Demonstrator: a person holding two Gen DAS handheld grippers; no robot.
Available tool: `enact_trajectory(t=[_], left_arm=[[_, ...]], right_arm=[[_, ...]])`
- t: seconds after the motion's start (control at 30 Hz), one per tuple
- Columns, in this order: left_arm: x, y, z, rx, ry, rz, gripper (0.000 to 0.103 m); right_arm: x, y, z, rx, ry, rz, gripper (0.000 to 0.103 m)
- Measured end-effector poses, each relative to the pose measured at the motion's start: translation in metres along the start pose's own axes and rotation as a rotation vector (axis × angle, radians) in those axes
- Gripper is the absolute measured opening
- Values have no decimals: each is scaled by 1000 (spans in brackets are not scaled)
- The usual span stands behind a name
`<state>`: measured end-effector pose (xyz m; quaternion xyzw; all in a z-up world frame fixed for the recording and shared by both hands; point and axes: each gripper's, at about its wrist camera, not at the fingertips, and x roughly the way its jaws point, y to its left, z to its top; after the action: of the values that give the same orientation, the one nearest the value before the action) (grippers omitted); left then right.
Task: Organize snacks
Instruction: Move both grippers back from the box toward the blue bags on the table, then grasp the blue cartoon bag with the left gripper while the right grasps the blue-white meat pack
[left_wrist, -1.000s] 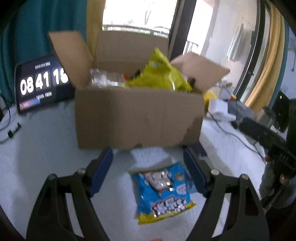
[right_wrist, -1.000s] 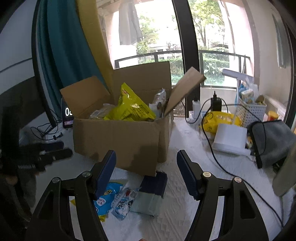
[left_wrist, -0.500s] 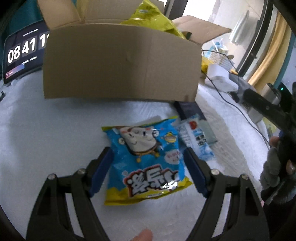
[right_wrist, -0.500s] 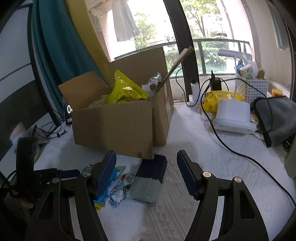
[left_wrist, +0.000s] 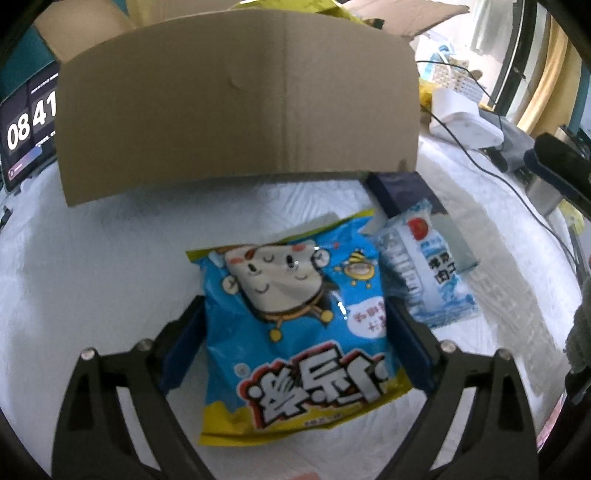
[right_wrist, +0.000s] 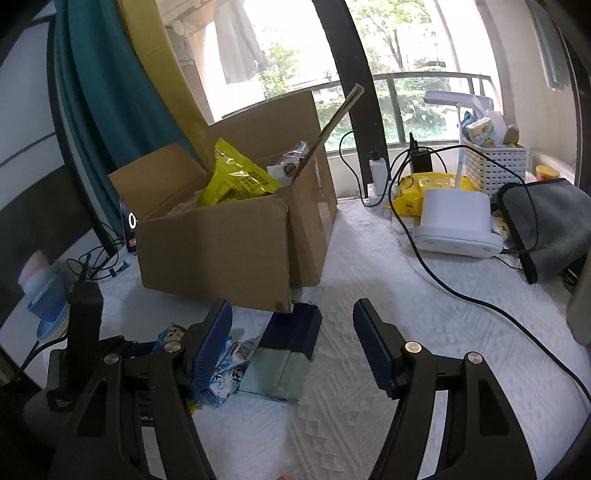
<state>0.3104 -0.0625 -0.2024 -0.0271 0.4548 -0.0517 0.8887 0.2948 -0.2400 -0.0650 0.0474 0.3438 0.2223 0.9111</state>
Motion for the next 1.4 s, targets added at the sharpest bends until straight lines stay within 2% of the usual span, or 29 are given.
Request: enact_trajectory(t=[0.33,0.5,0.6,0.67,0.73,0.87,0.9,0.97,1.13,1.27,1.4], left_arm=[[-14,57,-7,-55,-16,61,87],[-21,75,-13,-70,-33,38,81],[-25,81,-18,-66,-44,14,76],[-30,89,-22,-73,-50,-5,73],[-35,97,-25,-81,-55,-28,71],[-37,100,-26,-95,-63,-43,71],[-40,104,-28,-103,-70,-45,71],[-46,108,-29,-112,-84,-48,71],[-63,112,-30,-108,-125,-41,71],[-73,113,-28,-111,-145,-42,71],[-83,114,-24,-126,-166,-55,71]], right_arm=[[15,30,-14,-50,55,14,71],[35,52,-26,-76,122,16,71],[49,65,-31,-116,163,-30,71],[59,75,-37,-180,177,-99,71],[68,80,-42,-205,199,-157,67],[76,92,-50,-234,230,-178,60],[79,97,-53,-247,236,-181,54],[84,103,-58,-296,242,-230,36],[88,107,-60,-331,244,-281,34],[83,109,-54,-351,236,-276,34],[71,116,-39,-330,216,-231,34]])
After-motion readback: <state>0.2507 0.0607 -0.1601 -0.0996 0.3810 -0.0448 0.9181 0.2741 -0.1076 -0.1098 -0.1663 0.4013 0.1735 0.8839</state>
